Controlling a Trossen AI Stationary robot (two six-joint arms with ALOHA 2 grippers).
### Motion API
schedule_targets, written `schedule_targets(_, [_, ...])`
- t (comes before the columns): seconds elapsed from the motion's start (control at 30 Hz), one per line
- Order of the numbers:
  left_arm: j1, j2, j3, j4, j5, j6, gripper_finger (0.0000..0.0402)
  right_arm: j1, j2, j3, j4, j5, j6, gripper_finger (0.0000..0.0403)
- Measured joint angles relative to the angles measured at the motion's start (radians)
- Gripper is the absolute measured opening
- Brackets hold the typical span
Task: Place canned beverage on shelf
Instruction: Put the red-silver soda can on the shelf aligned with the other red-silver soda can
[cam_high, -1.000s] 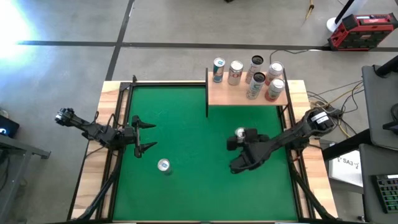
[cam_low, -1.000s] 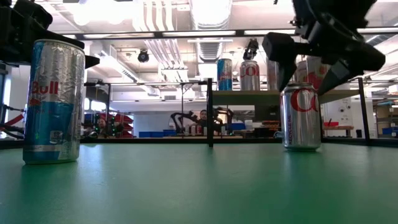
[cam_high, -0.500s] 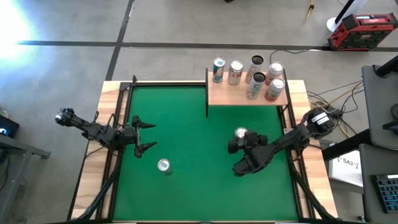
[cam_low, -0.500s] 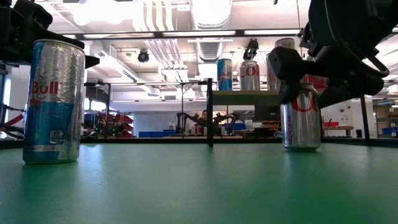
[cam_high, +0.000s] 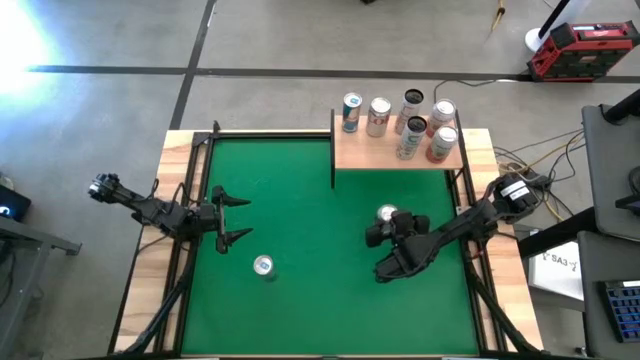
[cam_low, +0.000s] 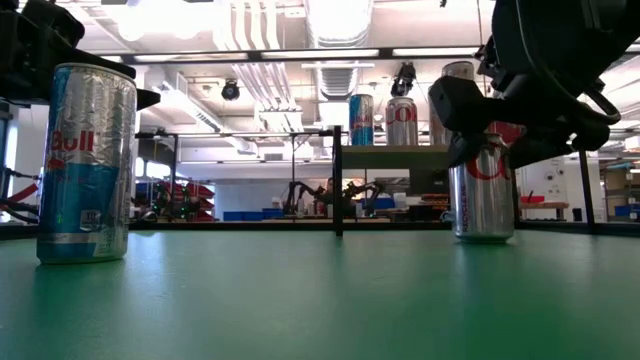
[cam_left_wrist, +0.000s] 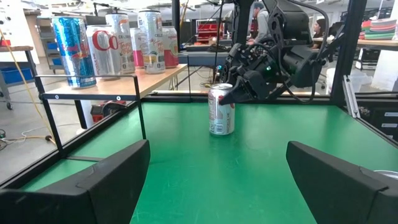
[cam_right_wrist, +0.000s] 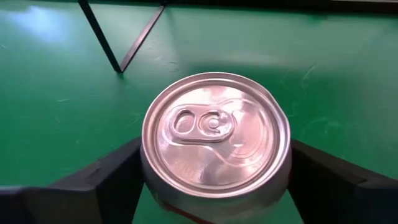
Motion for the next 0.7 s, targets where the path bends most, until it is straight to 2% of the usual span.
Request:
schedule_targets(0.1, [0.000, 0.000, 0.000, 0.000, 0.000, 0.000, 0.0361, 0.000, 0.000, 0.002, 0.002, 0.000, 0.000, 0.0297])
schedule_targets(0.23, [0.000, 0.000, 0.000, 0.000, 0.000, 0.000, 0.0361, 0.000, 0.001, 0.015, 0.006, -0.009, 0.005, 0.0297])
schedule_targets(0.33, [0.000, 0.000, 0.000, 0.000, 0.000, 0.000, 0.0361, -0.001, 0.001, 0.060, -0.030, -0.063, 0.013, 0.0297])
schedule_targets(0.47, [0.000, 0.000, 0.000, 0.000, 0.000, 0.000, 0.0361, 0.001, 0.001, 0.177, -0.188, -0.110, 0.044, 0.0297])
schedule_targets(0.7, [0.000, 0.000, 0.000, 0.000, 0.000, 0.000, 0.0361, 0.000, 0.001, 0.403, -0.478, -0.106, 0.103, 0.0300])
